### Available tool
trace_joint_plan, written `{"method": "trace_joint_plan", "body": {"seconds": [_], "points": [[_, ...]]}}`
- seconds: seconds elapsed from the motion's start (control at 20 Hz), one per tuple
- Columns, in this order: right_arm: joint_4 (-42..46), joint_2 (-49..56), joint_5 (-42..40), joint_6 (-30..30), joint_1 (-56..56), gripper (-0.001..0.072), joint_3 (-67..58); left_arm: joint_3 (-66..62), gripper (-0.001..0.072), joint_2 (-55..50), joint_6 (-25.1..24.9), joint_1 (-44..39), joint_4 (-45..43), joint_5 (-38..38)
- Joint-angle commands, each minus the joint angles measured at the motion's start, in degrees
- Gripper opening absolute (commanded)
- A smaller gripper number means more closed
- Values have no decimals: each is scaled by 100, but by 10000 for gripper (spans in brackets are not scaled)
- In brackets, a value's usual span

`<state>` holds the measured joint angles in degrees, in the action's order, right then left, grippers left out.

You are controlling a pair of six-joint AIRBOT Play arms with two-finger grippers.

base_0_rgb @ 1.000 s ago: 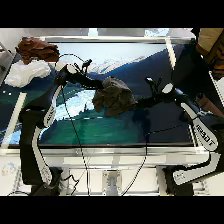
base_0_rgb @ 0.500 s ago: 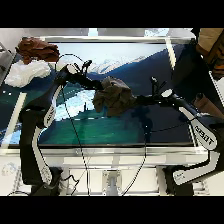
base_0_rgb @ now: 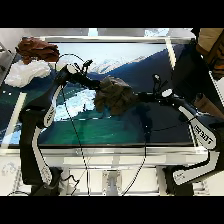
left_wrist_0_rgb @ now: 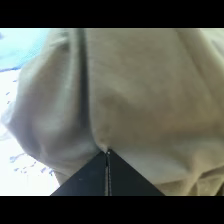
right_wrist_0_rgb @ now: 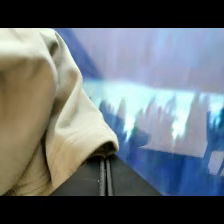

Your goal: Fold the shirts.

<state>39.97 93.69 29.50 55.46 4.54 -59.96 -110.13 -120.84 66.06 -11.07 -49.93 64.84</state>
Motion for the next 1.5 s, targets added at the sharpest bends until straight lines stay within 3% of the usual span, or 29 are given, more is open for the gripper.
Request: {"method": "trace_joint_plan", "body": {"seconds": [0.0, 0.2, 0.4, 0.8, 1.15, 1.45], "points": [[225, -9, -46, 17, -4, 34, -199, -20, 9, 17, -402, 4, 284, 7], [332, -17, 11, 94, -4, 33, -527, -492, 9, 31, -492, 179, 197, 310], [848, -33, 26, 595, -4, 33, -986, -905, 9, 446, -841, 446, 396, 509], [4218, -905, 114, 2752, -2, 32, -1923, -903, 9, 2109, -1213, 1268, 446, 535], [5051, -2575, 433, 2769, -2, 32, -2363, -903, 9, 3473, -1338, 1567, 284, 656], [4795, -4369, 1805, 2769, 15, 32, -2363, -903, 8, 4828, -1058, 1565, 199, 1478]]}}
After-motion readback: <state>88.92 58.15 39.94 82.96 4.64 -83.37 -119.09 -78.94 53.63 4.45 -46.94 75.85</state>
